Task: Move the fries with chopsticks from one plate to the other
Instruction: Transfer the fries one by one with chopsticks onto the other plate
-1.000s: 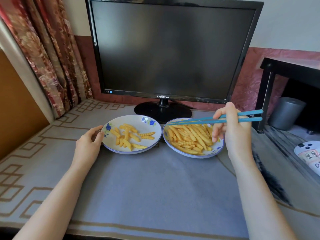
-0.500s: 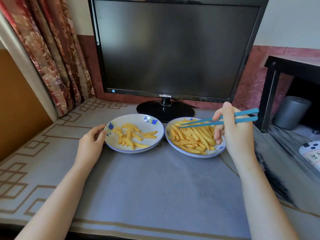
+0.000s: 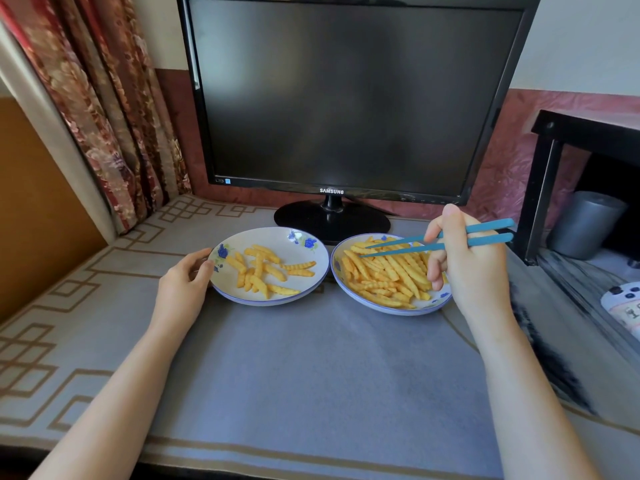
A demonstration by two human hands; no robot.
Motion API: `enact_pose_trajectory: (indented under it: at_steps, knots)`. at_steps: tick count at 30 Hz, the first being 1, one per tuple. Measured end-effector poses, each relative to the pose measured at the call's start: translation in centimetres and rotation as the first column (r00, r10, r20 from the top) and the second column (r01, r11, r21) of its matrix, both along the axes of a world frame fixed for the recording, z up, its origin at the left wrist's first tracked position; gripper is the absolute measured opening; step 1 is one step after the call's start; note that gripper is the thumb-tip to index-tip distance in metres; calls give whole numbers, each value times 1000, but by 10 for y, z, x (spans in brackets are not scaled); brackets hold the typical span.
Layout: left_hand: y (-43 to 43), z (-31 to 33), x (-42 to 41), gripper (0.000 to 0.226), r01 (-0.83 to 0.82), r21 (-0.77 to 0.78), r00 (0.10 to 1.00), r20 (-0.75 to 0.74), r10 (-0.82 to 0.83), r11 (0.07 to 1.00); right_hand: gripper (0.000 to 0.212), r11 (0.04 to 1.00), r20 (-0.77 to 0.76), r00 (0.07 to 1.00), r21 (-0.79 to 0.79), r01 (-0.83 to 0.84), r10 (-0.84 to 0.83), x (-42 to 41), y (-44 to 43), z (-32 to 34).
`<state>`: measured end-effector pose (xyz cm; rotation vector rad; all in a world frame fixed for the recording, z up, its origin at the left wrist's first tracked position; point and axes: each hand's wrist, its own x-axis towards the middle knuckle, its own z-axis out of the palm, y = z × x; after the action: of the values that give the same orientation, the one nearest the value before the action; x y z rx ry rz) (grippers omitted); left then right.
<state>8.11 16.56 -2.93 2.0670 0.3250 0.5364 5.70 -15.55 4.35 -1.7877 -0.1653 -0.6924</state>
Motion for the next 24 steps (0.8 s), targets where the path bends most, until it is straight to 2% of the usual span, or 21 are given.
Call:
enact_pose_trajectory:
  at_steps: [9, 18, 21, 24]
  knots:
    - [-1, 0, 0, 31, 2, -4, 1000, -5, -2, 1000, 45, 1000, -15, 1000, -17, 5, -5, 0, 13, -4]
    - [1, -1, 0, 31, 0, -2, 1000, 3, 0, 1000, 45, 968, 74, 997, 252, -7, -12, -8, 18, 4]
    - [0, 0, 0, 31, 2, 0, 1000, 4, -2, 1000, 45, 937, 34, 999, 347, -42, 32, -12, 24, 6]
    - [0, 0, 0, 30, 3, 0, 1000, 3, -3, 1000, 44, 926, -36, 994, 368, -87, 108, -12, 37, 3]
